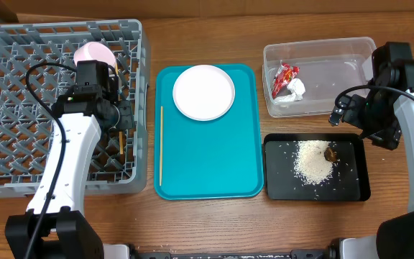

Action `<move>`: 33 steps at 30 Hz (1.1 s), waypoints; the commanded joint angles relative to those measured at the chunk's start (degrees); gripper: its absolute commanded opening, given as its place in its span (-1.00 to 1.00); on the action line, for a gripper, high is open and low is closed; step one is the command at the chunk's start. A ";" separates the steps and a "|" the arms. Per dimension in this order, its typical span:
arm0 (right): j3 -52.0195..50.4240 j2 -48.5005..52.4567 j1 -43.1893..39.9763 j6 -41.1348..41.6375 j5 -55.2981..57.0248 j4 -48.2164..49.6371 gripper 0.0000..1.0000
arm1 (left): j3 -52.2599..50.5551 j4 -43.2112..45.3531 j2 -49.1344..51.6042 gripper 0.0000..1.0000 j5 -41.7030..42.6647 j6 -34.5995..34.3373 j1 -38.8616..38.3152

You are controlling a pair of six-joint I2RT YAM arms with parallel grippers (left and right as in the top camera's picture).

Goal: Sort waste into correct bins and load items into the dishwasher
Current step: 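Carry the chopstick to the rack and stand it upright, then return the left gripper to the tray and grasp the second chopstick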

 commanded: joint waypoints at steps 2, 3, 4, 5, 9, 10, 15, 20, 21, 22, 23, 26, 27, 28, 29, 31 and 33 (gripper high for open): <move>0.33 -1.01 0.02 -0.28 -0.26 0.07 1.00 | -0.15 0.07 1.38 -0.58 1.25 0.81 -0.07; 0.33 -1.01 0.02 -0.28 -0.28 0.04 1.00 | -0.15 0.04 1.38 -0.42 1.22 0.83 -0.07; 0.33 -1.01 0.02 -0.28 -0.28 0.04 1.00 | -0.15 0.07 1.38 -0.27 1.25 0.83 -0.07; 0.33 -1.01 0.02 -0.28 -0.28 0.04 1.00 | -0.15 0.09 1.38 -0.24 1.25 0.83 -0.07; 0.33 -1.01 0.02 -0.28 -0.26 -0.04 1.00 | -0.09 0.00 1.36 -0.19 2.29 0.76 -0.22; 0.33 -1.01 0.02 -0.28 -0.26 -0.04 1.00 | 0.07 -0.11 1.33 -0.17 3.72 0.76 -0.35; 0.33 -1.01 0.02 -0.28 -0.26 0.02 1.00 | 0.44 -1.33 1.03 -0.13 9.44 -1.53 -3.65; 0.33 -1.01 0.02 -0.28 -0.26 0.04 1.00 | 0.28 -4.17 1.05 -0.10 8.39 -9.99 -9.97; 0.33 -1.01 0.02 -0.28 -0.26 0.04 1.00 | 0.20 -4.94 1.05 -0.03 7.08 -12.70 -11.50; 0.33 -1.01 0.02 -0.28 -0.26 0.07 1.00 | -0.20 -5.31 1.07 0.06 5.25 -15.28 -13.09; 0.33 -1.01 0.02 -0.28 -0.26 0.07 1.00 | -0.70 -5.49 1.07 0.11 3.08 -17.70 -14.62; 0.33 -1.01 0.02 -0.28 -0.26 0.04 1.00 | -2.82 -4.44 1.40 0.14 -2.45 -24.85 -18.69; 0.33 -1.01 0.02 -0.28 -0.26 0.04 1.00 | -3.65 -3.43 1.55 0.16 -3.19 -25.97 -19.71; 0.33 -1.01 0.02 -0.28 -0.28 0.02 1.00 | -4.59 -1.95 1.81 0.18 -3.17 -26.10 -20.50; 0.33 -1.01 0.02 -0.28 -0.26 0.02 1.00 | -5.62 -0.35 2.08 0.19 -3.06 -26.05 -21.18; 0.33 -1.01 0.02 -0.26 -0.28 0.04 1.00 | -7.19 1.53 2.84 0.19 -3.06 -26.03 -21.81; 0.33 -1.01 0.02 -0.28 -0.28 0.04 1.00 | -8.35 2.56 4.11 0.18 -3.06 -26.05 -21.92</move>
